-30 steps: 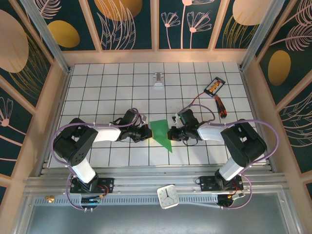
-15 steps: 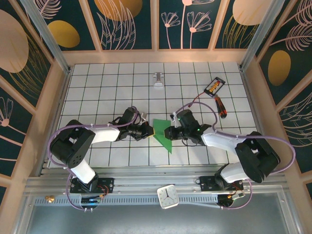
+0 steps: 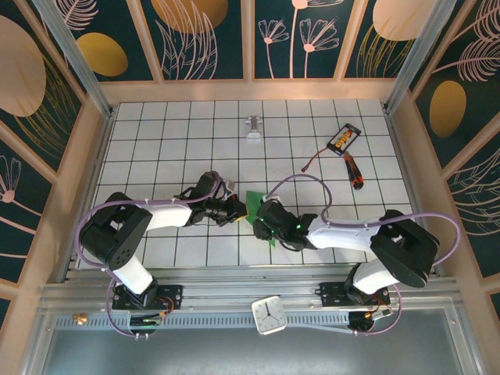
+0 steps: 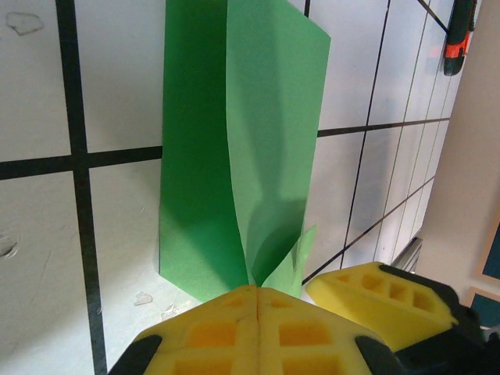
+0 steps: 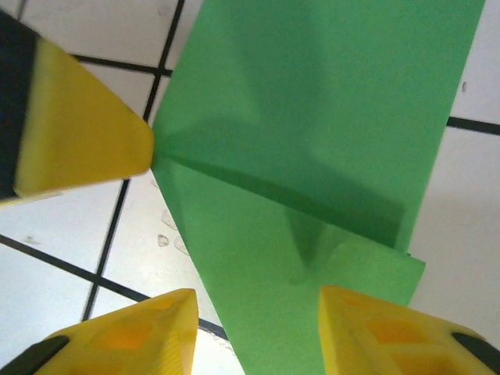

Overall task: Fold a paper plane with a square sheet of paper (pick it up from the middle)
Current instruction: Fourth fold the wing at the center of the table.

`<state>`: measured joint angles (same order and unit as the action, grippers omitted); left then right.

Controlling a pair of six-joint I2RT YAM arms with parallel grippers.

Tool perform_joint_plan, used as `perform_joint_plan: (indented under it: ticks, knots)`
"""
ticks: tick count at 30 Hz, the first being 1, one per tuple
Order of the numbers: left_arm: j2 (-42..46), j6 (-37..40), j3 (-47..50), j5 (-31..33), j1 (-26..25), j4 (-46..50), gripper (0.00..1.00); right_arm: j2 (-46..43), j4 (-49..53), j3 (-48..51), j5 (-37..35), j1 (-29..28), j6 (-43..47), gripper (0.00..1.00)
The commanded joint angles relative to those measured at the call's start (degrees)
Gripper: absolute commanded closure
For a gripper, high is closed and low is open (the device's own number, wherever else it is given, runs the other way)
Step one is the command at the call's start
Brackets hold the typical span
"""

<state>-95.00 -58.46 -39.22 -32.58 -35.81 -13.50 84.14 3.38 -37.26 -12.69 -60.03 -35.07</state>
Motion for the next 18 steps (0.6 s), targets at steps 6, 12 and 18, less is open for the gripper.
perform_joint_plan:
  ticks: [6,12,18]
  knots:
    - [1.0,-1.6,-0.2,-1.6,-0.4,0.3,1.0,7.8,11.1,-7.6,-16.4,-6.1,-6.2,0.51]
    - [0.7,-1.0,-0.8,-1.8,-0.3,1.2,1.0,12.1,16.2,-11.9,-21.9,-8.0,-6.5,0.52]
    - [0.3,-0.9,-1.2,-2.3,-0.3,1.4,1.0,14.5,17.5,-13.6,-23.7,-8.3,-5.5,0.52]
